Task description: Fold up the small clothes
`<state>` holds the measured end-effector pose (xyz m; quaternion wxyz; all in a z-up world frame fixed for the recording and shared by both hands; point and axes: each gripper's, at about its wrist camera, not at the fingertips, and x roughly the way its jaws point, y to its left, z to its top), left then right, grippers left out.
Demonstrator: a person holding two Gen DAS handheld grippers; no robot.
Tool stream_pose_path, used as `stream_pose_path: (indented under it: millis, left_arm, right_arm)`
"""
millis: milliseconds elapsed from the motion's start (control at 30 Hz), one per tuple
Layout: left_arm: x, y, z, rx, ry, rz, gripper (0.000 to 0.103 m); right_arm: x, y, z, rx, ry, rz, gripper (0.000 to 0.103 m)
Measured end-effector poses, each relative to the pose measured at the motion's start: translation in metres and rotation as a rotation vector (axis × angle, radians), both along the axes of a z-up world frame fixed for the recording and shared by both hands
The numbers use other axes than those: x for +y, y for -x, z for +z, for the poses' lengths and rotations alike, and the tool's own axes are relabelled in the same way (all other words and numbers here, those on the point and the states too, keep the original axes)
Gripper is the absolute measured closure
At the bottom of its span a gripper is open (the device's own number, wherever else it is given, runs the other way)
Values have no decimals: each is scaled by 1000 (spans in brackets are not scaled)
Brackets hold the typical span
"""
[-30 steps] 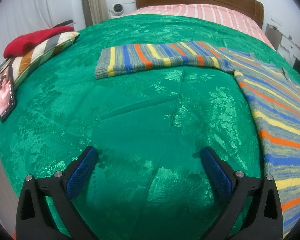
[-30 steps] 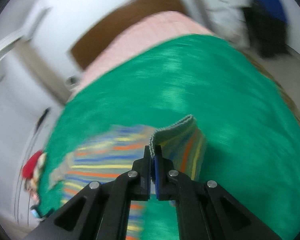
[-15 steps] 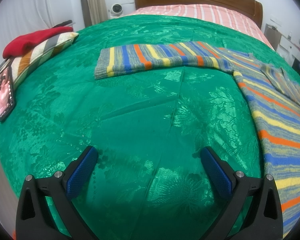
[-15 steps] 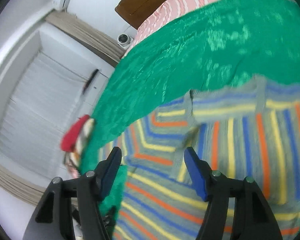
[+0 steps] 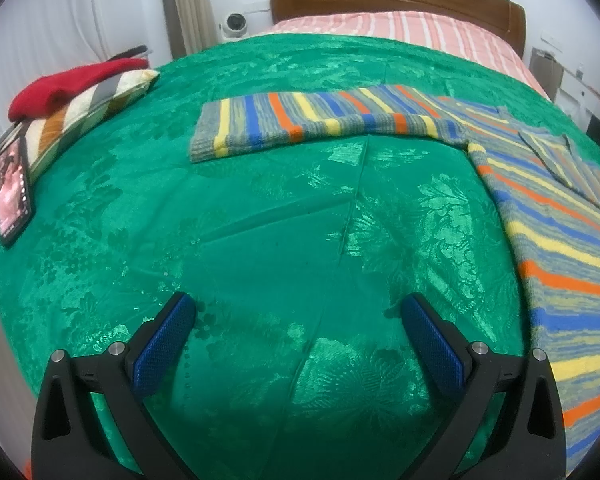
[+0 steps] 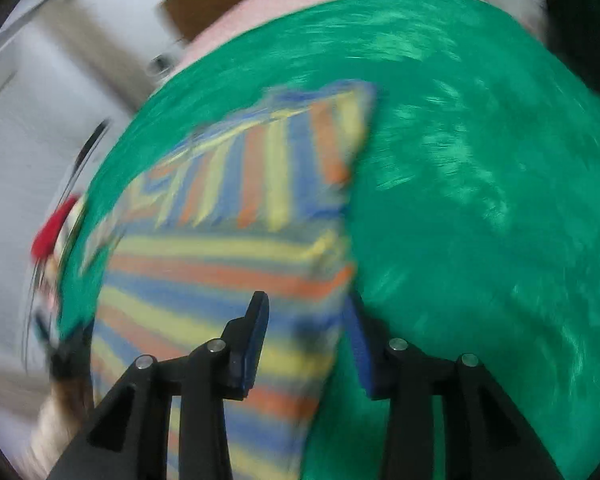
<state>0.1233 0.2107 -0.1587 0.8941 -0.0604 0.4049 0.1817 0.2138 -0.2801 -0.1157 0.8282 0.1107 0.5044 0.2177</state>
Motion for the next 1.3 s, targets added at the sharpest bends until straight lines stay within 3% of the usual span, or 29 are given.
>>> stream_pose_path:
  millis: [133,200,300,400,467,533,567,700,800,900,967,1100,1200,1300]
  left_arm:
    - [-2,2,-1,-5,0,2,0]
    - [-2,3,-1,-6,-2,1,0]
    - [-2,4,-1,-7,-4,0,0]
    - [-2,4,-1,-8,-8,2,0]
    - [-2,5,-1,-8,-9,3,0]
    - [-2,5,-1,-9,-9,4,0]
    - [-2,5,-1,-10,-9,4,0]
    - [-2,7,0,-9,-2,-3,0]
    - [0,7,5,17,19,-25,0]
    - [3,-1,17,77,71,-95,0]
    - [8,-13,39,81,94,-150,0]
    - [36,-45,97,15,78,-177,0]
    - [72,-70,114,4,121,-153,0]
    - [124,-94,98,44,238,-31,1]
  right_arm:
    - [22,61,-9,34,-37,180,61]
    - [21,94,-29,54,46,223,61]
    - [-4,129,-36,15,110,191,62]
    - [-23,154,-19,-43,278,95,62]
    - [-21,168,-6,-89,255,114,61]
    - [9,178,1,-135,226,162,56]
    - [19,182,0,-161,217,189,52]
    - [63,171,-19,-240,224,178,52]
    - [63,157,-39,-292,259,93,51]
    - [60,157,-50,-278,183,49,44]
    - [54,160,-50,-275,146,51,38]
    - [55,160,-52,-287,150,65,36]
    - [60,160,-51,-291,155,68,32]
    - [64,162,-52,-300,168,74,30]
